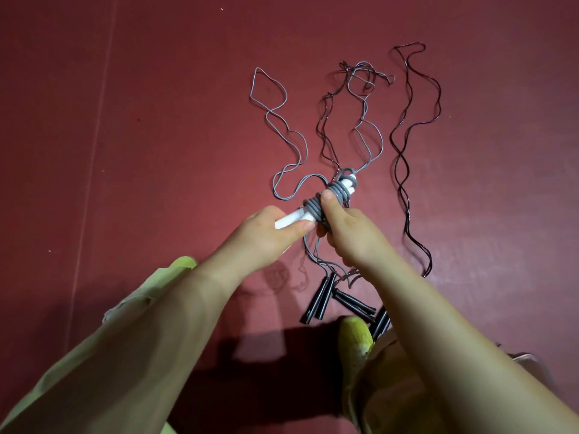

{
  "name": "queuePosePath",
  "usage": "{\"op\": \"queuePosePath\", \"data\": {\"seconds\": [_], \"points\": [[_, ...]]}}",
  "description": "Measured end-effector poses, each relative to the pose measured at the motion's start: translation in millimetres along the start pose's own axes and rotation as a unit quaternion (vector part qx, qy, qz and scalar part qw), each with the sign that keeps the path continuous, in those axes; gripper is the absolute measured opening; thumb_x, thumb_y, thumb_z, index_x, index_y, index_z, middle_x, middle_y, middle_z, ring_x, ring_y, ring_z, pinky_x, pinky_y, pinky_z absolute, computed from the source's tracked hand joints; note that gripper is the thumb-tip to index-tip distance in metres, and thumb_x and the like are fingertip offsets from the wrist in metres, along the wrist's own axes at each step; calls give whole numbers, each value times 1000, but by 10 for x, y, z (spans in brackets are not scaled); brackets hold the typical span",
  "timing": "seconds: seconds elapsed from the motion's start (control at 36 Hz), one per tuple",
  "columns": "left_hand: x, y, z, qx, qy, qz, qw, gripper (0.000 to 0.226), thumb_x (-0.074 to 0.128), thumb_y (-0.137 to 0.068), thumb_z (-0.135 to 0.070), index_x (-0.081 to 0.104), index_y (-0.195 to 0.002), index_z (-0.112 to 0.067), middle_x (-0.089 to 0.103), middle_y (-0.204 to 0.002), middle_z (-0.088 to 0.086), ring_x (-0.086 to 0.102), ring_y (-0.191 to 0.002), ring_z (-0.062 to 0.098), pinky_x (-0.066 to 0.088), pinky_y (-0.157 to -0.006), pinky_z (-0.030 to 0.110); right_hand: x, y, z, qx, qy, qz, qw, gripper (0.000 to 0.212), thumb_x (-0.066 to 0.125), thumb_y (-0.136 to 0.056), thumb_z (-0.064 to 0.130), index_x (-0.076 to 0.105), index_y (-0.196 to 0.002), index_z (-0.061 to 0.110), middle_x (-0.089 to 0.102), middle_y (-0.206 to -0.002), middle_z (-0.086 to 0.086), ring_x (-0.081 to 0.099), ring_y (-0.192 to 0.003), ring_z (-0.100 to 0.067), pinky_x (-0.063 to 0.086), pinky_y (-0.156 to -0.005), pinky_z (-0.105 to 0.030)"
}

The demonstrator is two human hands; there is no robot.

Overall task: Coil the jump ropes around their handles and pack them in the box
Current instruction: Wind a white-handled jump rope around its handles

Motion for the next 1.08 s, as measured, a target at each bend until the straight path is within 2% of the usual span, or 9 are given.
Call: {"op": "queuePosePath", "data": {"seconds": [0.17, 0.25, 0.33, 0.42, 0.44, 0.5, 0.69, 0.86, 1.08], "points": [[45, 81, -21, -52, 222, 142, 963, 26, 69, -79, -43, 60, -83, -19, 55, -65, -7, 49, -59, 11, 39, -58, 26, 9, -8, 23, -27, -80, 27, 996, 58, 39, -91, 60, 57, -53, 20, 34, -40, 10, 28, -37, -9, 24, -50, -28], [126, 213, -92, -115, 387, 284, 870, 50, 57, -76, -62, 70, -90, -16, 67, -77, 4, 65, -66, 17, 54, -67, 33, -7, -2, 57, -58, -149, 23, 987, 48, 39, -70, 66, 49, -51, 23, 31, -44, 10, 24, -44, -12, 17, -53, -33], [212, 284, -170, -89, 509, 390, 762, 88, 39, -62, -80, 74, -96, -7, 70, -85, 14, 66, -75, 29, 53, -79, 45, -39, -7, 90, -64, -242, 16, 968, 65, 41, -57, 66, 57, -82, 9, 31, -59, -7, 25, -54, -18, 13, -57, -42], [288, 331, -203, -77, 546, 429, 715, 87, 36, -67, -78, 73, -96, -5, 64, -72, 9, 60, -62, 24, 56, -74, 42, -62, 2, 133, -72, -295, 22, 952, 65, 47, -58, 61, 54, -93, 6, 38, -88, -2, 30, -66, -22, 19, -59, -36], [296, 334, -207, -79, 555, 435, 705, 82, 37, -69, -76, 71, -94, -6, 60, -67, 7, 56, -57, 22, 56, -71, 40, -68, 9, 136, -76, -291, 19, 953, 63, 48, -62, 59, 52, -90, 3, 36, -86, -48, 31, -65, -21, 20, -60, -36], [290, 314, -210, -79, 557, 447, 695, 72, 38, -75, -71, 68, -92, -9, 53, -65, 2, 48, -53, 16, 54, -69, 36, -80, 24, 129, -88, -271, 18, 958, 49, 46, -71, 58, 46, -78, 10, 29, -55, -9, 25, -53, -15, 14, -57, -38], [227, 210, -165, -120, 478, 375, 785, 57, 32, -78, -66, 53, -89, -14, 44, -62, -3, 24, -47, 9, 38, -56, 27, -62, -13, 51, -48, -166, 60, 983, 51, 27, -101, 52, 33, -62, 21, 26, -53, 3, 18, -44, -12, 16, -47, -25], [220, 185, -194, -107, 402, 288, 863, 56, 28, -86, -62, 55, -82, -14, 44, -58, 1, 21, -40, 8, 27, -52, 26, -57, -43, 11, -24, -79, 23, 996, 69, 24, -101, 52, 44, -43, 20, 32, -40, 12, 24, -40, -10, 21, -50, -28], [193, 144, -179, -63, 250, 152, 954, 55, 28, -96, -55, 61, -71, -19, 54, -54, -2, 29, -44, 9, 33, -53, 25, -45, -35, -44, -11, -55, 26, 998, 58, 21, -101, 53, 42, -58, 20, 36, -45, 10, 30, -43, -12, 25, -51, -28]]}}
Point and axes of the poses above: each hand's wrist, its own y-axis away from the middle knuckle, its own x-axis out of the palm, z = x × y, the point moved 4 cm from there along -y, towards the middle knuckle
